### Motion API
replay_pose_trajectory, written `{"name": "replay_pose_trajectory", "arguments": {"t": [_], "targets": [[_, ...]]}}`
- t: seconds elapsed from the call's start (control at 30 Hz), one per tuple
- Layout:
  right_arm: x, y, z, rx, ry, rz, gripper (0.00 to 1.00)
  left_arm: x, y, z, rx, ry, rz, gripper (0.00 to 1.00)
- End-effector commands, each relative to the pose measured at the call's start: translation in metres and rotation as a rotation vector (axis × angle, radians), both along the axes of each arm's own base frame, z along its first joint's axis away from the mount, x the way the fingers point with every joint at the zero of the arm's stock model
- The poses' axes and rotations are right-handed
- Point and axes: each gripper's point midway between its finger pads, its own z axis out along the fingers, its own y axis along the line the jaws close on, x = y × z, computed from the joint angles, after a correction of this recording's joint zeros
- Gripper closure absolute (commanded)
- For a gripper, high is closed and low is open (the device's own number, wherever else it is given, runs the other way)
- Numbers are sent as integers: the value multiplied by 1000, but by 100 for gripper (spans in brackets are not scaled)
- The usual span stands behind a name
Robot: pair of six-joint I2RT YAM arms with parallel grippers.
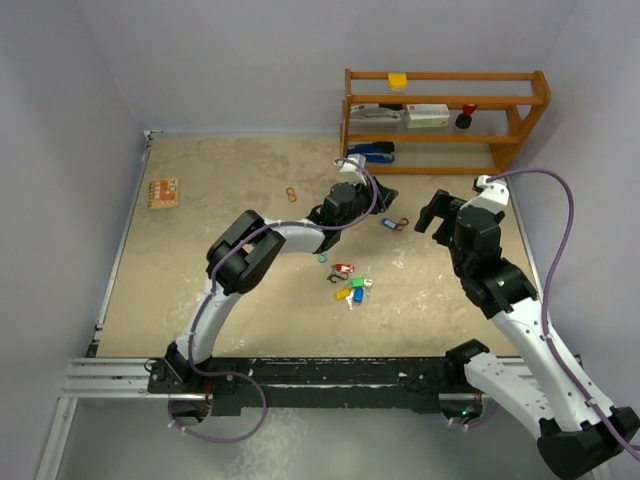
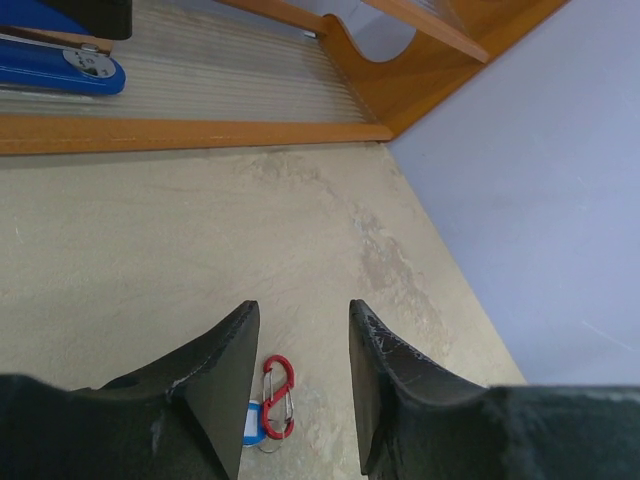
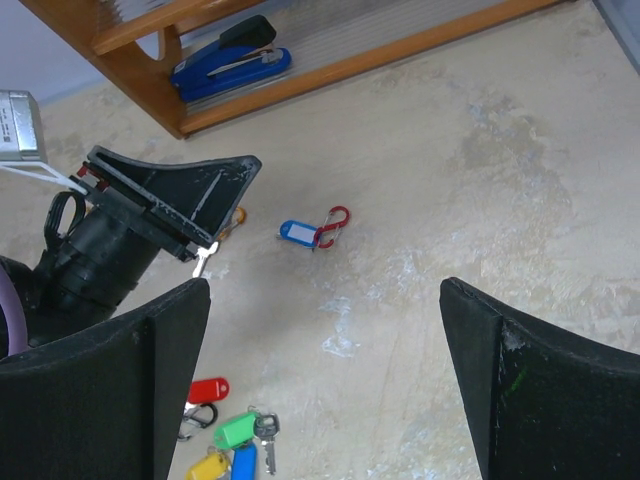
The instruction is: Put the keys on the keyring
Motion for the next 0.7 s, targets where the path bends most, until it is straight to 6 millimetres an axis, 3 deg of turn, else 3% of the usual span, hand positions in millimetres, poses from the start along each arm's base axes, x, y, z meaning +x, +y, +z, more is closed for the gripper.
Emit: {"name": "replay_pose_trajectory", "arguments": {"t": [0.0,0.17,0.23,0.4,0.53,0.67], "targets": [[2,-4,17,6,-50,-24,0,8,-2,29,-63,-42,-11,61],[4,-2,15,3,-42,-15,0,4,22,43,-42,-46,53,59],[6,0,13,0,-31,-7,0,1,43,57,-19,-44,113,59],[14,11,2,-11,15,41,0,-19,105,65,114,28,286,51],[24,29,-18,-9,86,114,0,-40,159,60,217,109,431,45],[37,45,-16,-13,105,180,0,-55,201,44,357,204,558,45]]}}
